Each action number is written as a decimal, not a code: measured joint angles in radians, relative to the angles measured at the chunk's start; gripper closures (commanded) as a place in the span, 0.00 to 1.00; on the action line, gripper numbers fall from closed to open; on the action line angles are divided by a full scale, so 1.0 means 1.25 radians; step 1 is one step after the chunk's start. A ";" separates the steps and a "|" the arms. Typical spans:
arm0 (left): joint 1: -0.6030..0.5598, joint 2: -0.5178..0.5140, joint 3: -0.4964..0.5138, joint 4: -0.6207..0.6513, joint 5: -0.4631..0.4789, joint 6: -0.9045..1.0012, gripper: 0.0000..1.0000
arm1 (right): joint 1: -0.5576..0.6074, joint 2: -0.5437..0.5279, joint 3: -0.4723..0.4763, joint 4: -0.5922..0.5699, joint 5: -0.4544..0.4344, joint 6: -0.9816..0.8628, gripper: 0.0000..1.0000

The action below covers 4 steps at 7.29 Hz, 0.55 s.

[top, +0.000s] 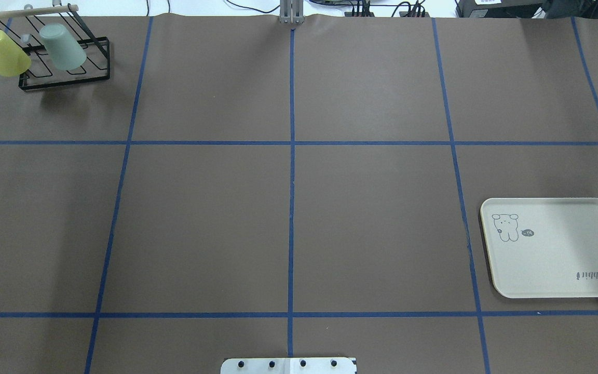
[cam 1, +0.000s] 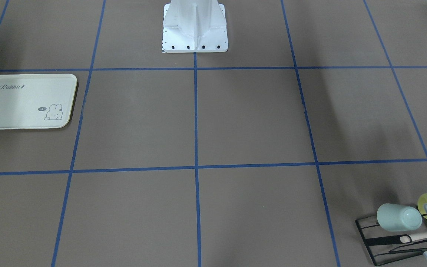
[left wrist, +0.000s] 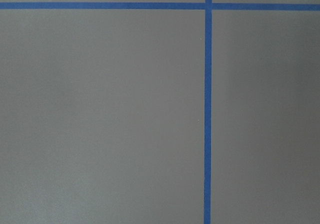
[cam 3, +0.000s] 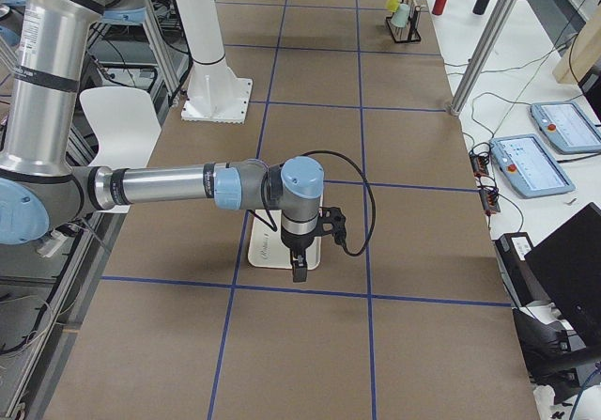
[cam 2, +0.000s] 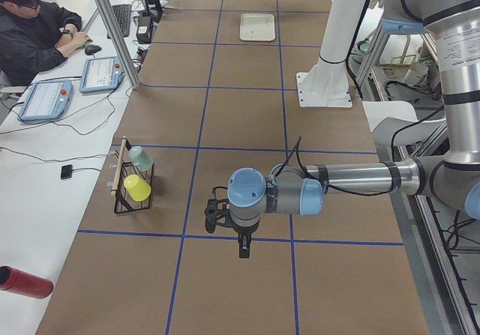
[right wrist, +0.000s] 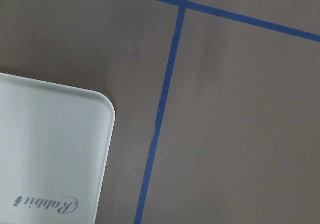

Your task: Left arm grabs green cup and hands to right arm on tray

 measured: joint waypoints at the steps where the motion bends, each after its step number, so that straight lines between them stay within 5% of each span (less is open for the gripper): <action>1: 0.002 -0.003 -0.003 -0.001 0.000 0.000 0.00 | 0.000 0.000 -0.001 0.000 0.001 0.000 0.00; 4: 0.026 -0.011 -0.015 -0.028 0.000 0.000 0.00 | 0.000 0.006 0.003 0.004 0.002 0.000 0.00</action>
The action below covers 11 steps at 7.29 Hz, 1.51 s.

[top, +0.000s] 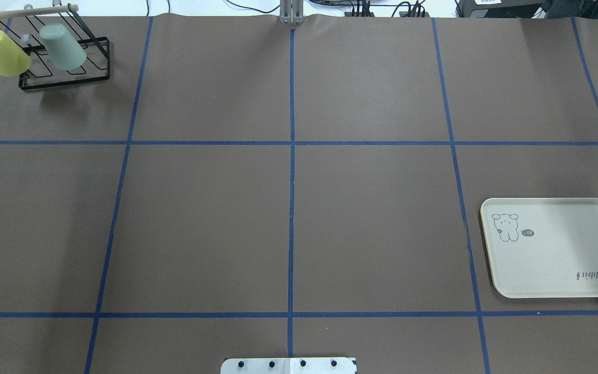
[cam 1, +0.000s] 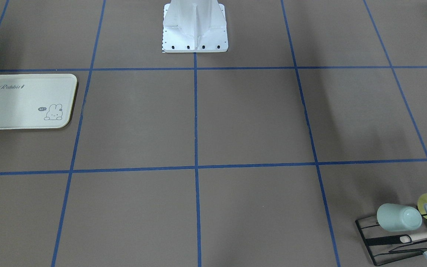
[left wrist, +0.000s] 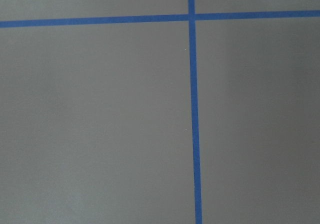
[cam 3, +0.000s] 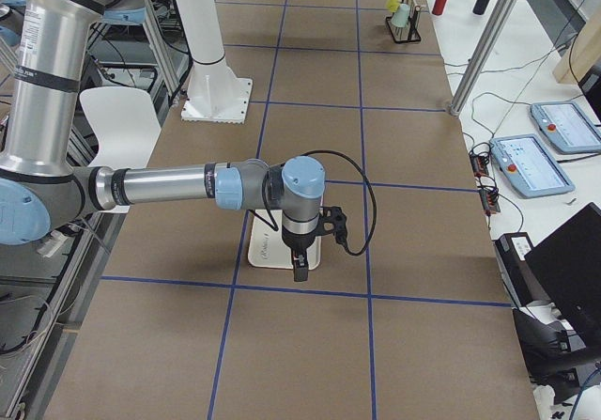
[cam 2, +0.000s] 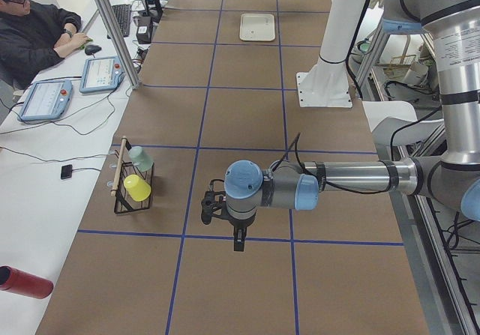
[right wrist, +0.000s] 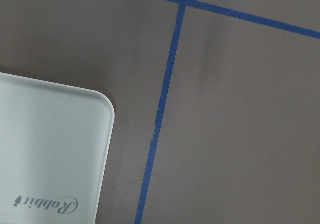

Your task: Left arm grabs green cup and hands to right arm on tray

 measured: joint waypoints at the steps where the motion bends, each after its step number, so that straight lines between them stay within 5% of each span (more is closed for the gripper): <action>1: 0.007 -0.008 -0.003 -0.008 0.000 0.000 0.00 | 0.000 0.004 0.004 0.020 0.001 0.002 0.00; 5: 0.038 -0.177 0.012 -0.033 0.005 -0.009 0.00 | 0.000 0.023 -0.013 0.281 0.001 0.011 0.00; 7: 0.046 -0.280 0.054 -0.078 0.001 -0.043 0.00 | 0.000 0.031 -0.021 0.320 0.005 0.013 0.00; 11: 0.135 -0.461 0.268 -0.234 0.006 -0.134 0.00 | 0.000 0.036 -0.025 0.327 0.007 0.055 0.00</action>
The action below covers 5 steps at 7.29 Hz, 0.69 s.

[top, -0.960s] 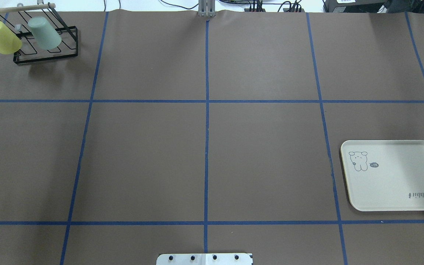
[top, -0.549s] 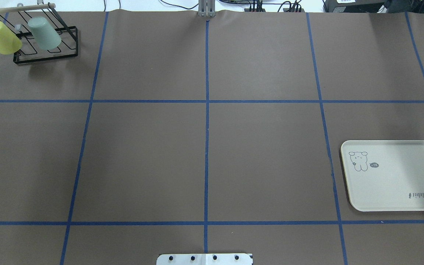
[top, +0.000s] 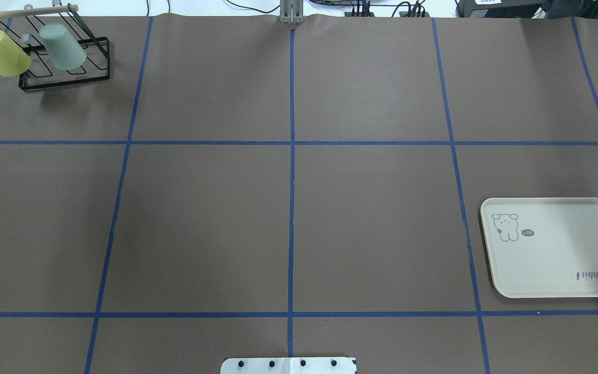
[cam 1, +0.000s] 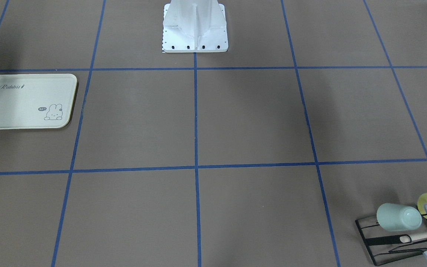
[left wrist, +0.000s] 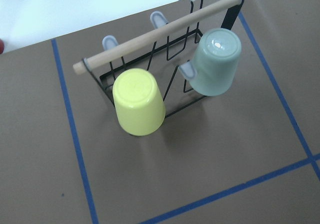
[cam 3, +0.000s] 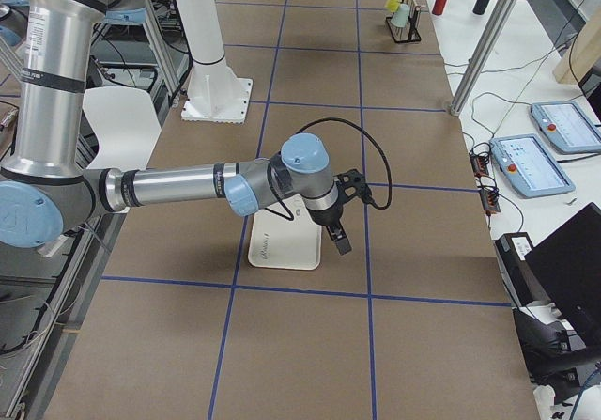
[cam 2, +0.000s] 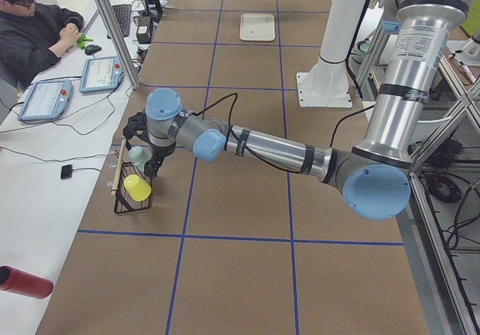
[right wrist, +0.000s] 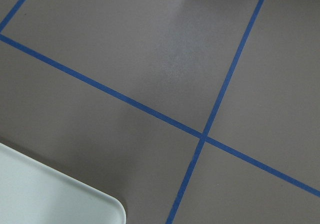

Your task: Left arm grabs green cup and hands to right arm on tray

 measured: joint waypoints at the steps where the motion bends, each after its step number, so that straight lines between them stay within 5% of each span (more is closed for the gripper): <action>1: 0.024 -0.044 0.047 -0.014 0.004 -0.024 0.00 | 0.000 0.000 0.001 0.000 0.001 0.012 0.00; 5: 0.072 -0.185 0.193 -0.022 0.085 -0.132 0.00 | 0.000 0.000 0.000 0.001 0.002 0.020 0.00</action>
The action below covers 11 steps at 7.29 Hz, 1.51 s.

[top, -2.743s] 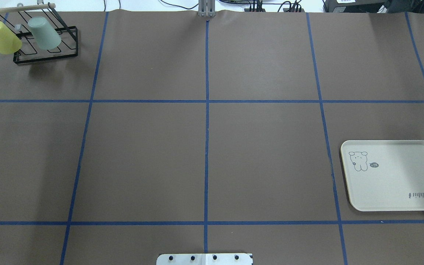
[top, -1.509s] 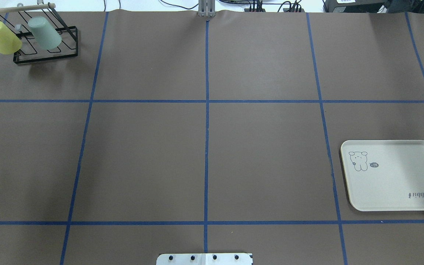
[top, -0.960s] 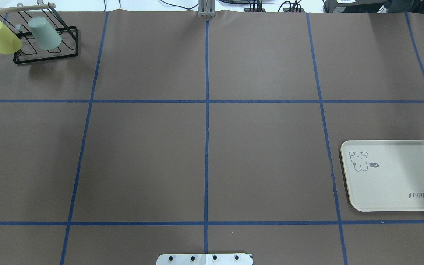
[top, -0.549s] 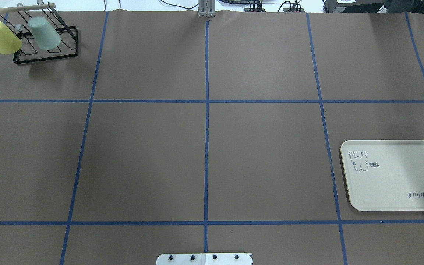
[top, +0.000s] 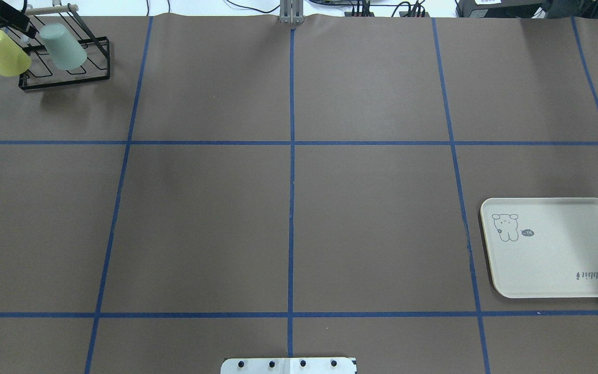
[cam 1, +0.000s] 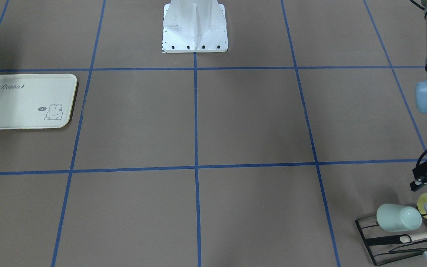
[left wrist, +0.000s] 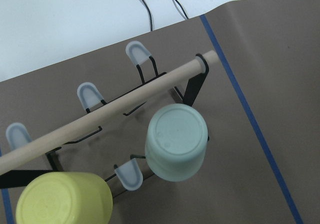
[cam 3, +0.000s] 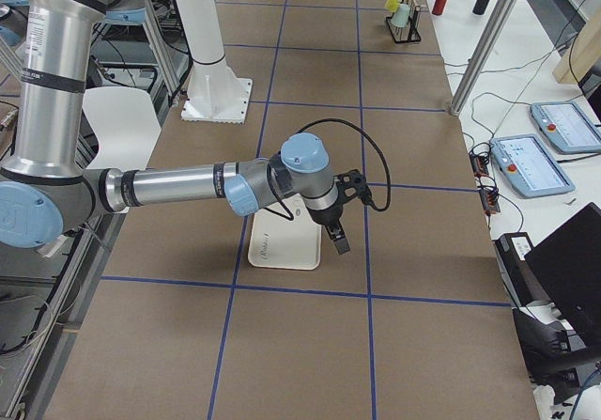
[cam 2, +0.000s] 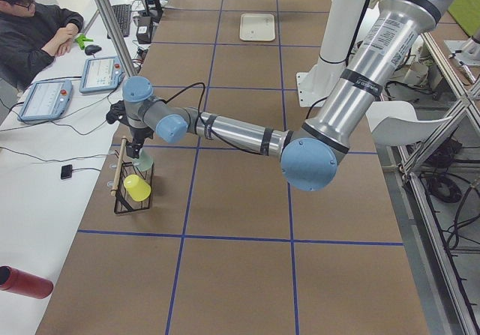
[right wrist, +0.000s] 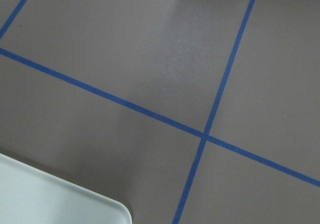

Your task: Left arm grabs green cup and hands to right arm on tray

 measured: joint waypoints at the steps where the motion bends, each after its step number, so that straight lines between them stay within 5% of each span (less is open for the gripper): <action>1: 0.010 -0.036 0.041 0.000 0.036 -0.015 0.00 | 0.000 0.000 0.000 0.000 0.000 0.000 0.00; 4: 0.049 -0.090 0.111 -0.001 0.114 -0.035 0.00 | -0.001 0.001 0.000 0.000 0.001 0.003 0.00; 11: 0.076 -0.099 0.190 -0.057 0.115 -0.038 0.00 | -0.001 0.001 0.000 0.000 0.002 0.005 0.00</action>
